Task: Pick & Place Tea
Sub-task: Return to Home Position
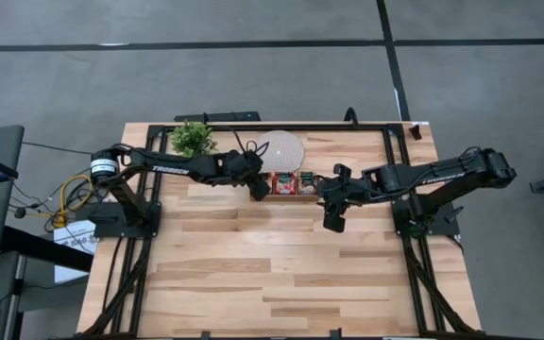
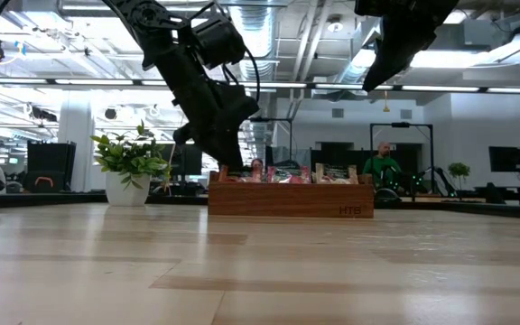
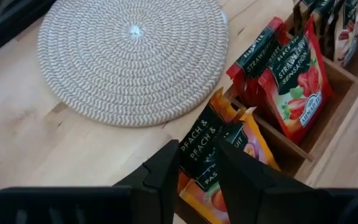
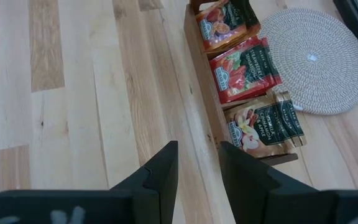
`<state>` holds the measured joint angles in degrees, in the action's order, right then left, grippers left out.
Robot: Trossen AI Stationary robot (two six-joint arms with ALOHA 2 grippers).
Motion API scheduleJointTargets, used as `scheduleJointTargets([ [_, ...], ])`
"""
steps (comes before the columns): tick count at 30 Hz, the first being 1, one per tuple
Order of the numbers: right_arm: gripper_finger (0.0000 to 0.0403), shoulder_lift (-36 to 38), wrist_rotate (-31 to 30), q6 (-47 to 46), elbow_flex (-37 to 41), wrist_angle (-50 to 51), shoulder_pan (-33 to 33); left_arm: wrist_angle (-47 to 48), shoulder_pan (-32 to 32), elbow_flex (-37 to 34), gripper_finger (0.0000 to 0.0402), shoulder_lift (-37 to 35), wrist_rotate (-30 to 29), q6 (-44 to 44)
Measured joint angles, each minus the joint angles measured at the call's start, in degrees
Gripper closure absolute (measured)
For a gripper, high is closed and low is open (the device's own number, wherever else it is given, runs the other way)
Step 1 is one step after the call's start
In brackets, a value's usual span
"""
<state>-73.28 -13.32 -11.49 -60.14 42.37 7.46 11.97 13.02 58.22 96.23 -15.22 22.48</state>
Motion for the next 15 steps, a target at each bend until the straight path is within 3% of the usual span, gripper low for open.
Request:
scheduleJointTargets([
  [8, 0.0294, 0.0, 0.0, 0.0, 0.0, 0.0, 0.0, 0.7, 0.0, 0.0, 0.0305, -2.5, -1.1, -0.9],
  [15, 0.0294, 0.1, -0.1, 2.0, 0.0, 1.1, 0.0, 5.6, 0.0, 0.0, 0.0305, -10.0, -0.3, -0.8],
])
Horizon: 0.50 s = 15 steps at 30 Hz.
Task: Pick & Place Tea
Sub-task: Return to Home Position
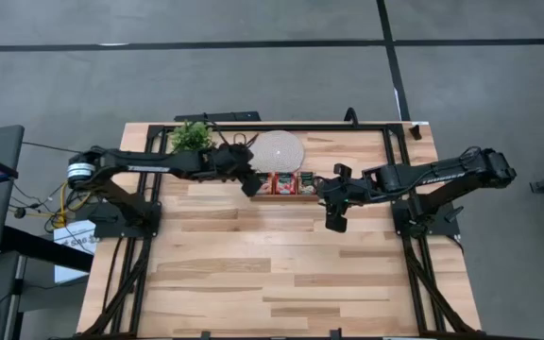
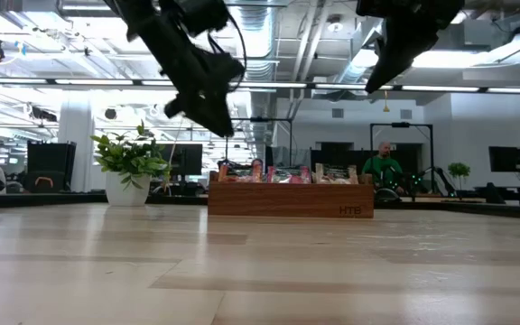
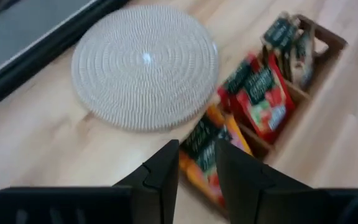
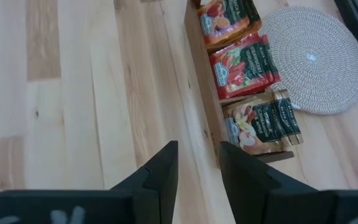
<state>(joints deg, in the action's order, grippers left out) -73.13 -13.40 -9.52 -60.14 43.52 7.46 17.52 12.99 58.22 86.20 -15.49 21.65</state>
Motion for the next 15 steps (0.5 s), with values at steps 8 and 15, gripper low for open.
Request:
scheduleJointTargets([
  [8, 0.0294, 5.6, 0.0, 2.5, 0.0, 7.3, -1.0, 9.1, -0.9, 0.0, 0.0305, -9.7, 5.6, 2.0],
  [15, 0.0294, 17.6, 0.1, 3.6, 1.5, 9.9, -2.9, 11.8, -4.4, 0.0, 0.0305, -18.0, 5.3, 1.9],
])
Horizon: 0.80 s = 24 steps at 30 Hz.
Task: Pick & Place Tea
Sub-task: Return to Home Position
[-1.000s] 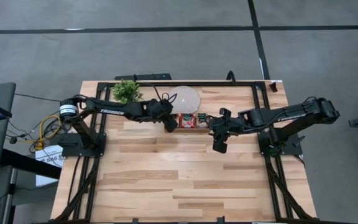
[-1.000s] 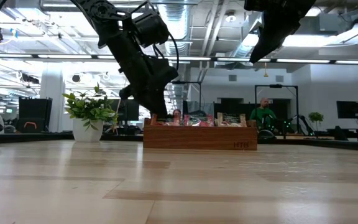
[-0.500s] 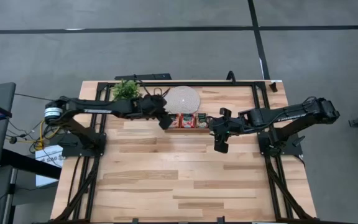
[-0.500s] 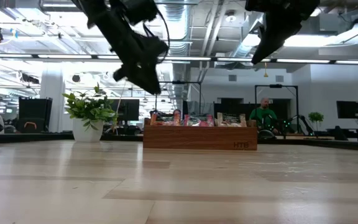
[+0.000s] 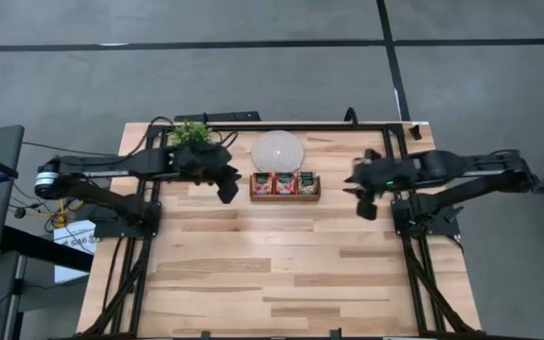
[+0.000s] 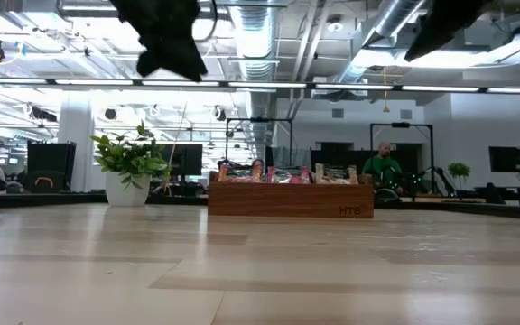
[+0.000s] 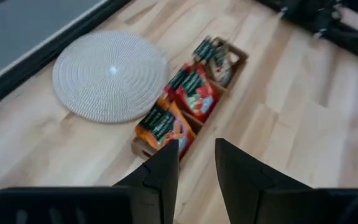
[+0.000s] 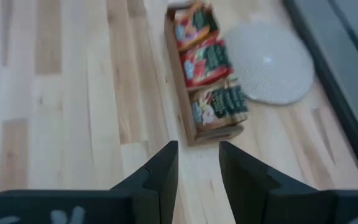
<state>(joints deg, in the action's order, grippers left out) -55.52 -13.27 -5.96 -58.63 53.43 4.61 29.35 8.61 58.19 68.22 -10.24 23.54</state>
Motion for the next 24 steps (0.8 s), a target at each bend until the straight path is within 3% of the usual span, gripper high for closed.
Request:
scheduleJointTargets([
  [7, 0.0294, 17.8, 2.0, -5.7, 9.9, -5.1, -0.3, 3.8, -4.4, -0.1, 0.0305, -7.5, -0.3, -0.6],
  [11, 0.0294, 29.1, 2.1, -11.6, 13.8, -4.9, 0.4, 0.8, -7.6, -3.0, 0.0305, -13.0, -1.6, -1.9],
  [24, 0.0294, 54.9, 1.9, -28.2, 15.8, 0.5, 0.9, -23.6, -15.1, -32.2, 0.0305, -33.8, -7.9, 4.6],
])
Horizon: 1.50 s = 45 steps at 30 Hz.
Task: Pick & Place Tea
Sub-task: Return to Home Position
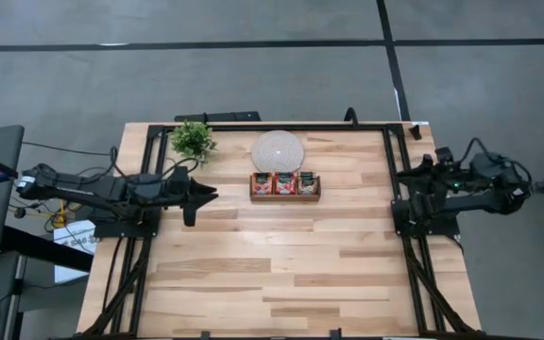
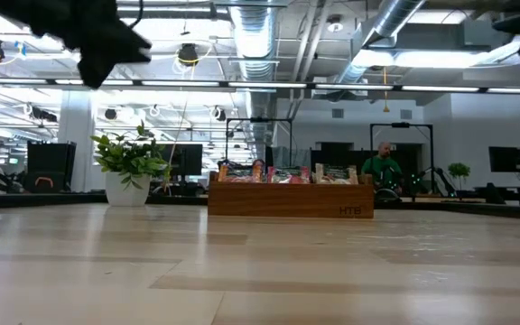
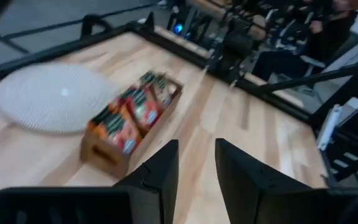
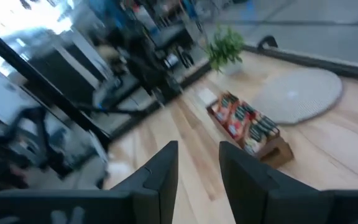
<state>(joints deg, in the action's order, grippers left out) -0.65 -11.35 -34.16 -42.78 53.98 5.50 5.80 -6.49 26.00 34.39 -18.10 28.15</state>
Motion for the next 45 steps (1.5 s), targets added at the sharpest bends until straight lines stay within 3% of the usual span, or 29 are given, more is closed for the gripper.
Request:
scheduleJointTargets([
  [8, 0.0294, -1.0, -0.4, 0.2, -1.5, 1.7, 0.0, 2.6, 0.1, -4.5, 0.0305, -1.8, 1.2, 11.5],
  [13, 0.0294, -0.5, 4.4, 4.2, 0.1, -0.3, 0.1, -2.0, -0.4, -4.5, 0.0305, -2.6, 11.3, -3.0],
  [15, 0.0294, -0.3, 6.6, 4.6, 1.3, -3.3, 0.1, -2.8, -0.4, -4.4, 0.0305, -3.8, 12.1, -6.3],
  [21, 0.0294, 0.4, 14.2, 8.2, 8.6, -10.6, 0.1, 1.1, -0.4, -4.4, 0.0305, -9.2, 11.4, -9.3],
  [28, 0.0294, 0.4, 17.9, 9.7, 16.3, -16.9, 0.1, 3.1, -0.4, -7.1, 0.0305, -17.3, 8.2, -8.2],
  [33, 0.0294, 0.4, 18.0, 10.3, 17.9, -20.7, 0.1, -5.6, -0.4, -14.9, 0.0305, -22.9, 8.2, -8.5],
  [38, 0.0294, 0.4, 18.3, 14.4, 23.2, -36.0, 0.1, -8.6, -0.4, -20.7, 0.0305, -27.1, 8.8, -8.0],
  [45, 0.0294, 0.4, 18.7, 11.9, 31.0, -40.9, 0.0, -15.1, -0.4, -25.5, 0.0305, -29.4, 8.9, -9.4],
])
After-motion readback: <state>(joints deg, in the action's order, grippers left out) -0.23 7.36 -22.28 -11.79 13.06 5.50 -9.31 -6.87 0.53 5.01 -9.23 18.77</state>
